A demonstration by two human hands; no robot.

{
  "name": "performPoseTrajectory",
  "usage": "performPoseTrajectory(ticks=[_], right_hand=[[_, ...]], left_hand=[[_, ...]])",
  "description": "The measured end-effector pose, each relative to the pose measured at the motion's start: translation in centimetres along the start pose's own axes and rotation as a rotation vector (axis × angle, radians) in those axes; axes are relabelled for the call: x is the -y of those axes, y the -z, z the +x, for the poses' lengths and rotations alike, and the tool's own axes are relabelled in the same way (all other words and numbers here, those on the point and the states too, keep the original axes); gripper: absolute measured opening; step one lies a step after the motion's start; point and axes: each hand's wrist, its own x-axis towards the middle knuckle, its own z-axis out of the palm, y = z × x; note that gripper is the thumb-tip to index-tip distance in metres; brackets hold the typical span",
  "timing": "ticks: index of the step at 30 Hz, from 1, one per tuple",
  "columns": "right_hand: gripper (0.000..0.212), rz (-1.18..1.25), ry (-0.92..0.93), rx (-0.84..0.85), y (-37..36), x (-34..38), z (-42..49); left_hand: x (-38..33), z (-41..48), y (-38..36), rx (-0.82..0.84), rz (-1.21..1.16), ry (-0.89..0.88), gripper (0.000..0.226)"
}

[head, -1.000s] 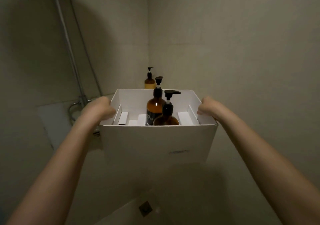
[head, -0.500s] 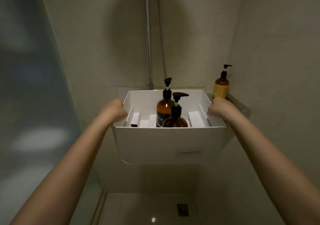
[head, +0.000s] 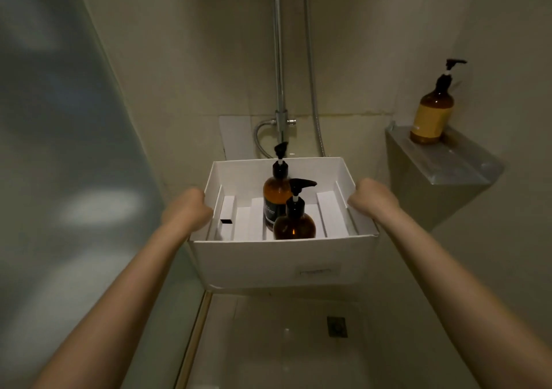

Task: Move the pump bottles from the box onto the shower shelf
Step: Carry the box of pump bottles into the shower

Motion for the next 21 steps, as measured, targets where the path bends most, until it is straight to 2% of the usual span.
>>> performPoseTrajectory(ticks=[4, 9, 21], right_hand=[[0.027, 0.012, -0.034, 0.022, -4.6, -1.3, 0.7], [0.029, 0.025, -0.100, 0.071, -10.7, -2.6, 1.3], [0.024, 0.055, -0.130, 0.094, -26.0, -9.9, 2.2]], left_hand=[[1.7, 0.5, -4.7, 0.057, -0.015, 0.026, 0.004], [3.9, 1.6, -10.5, 0.103, 0.005, 0.069, 0.021], [7.7, 0.8, -26.4, 0.089, 0.020, 0.073, 0.018]])
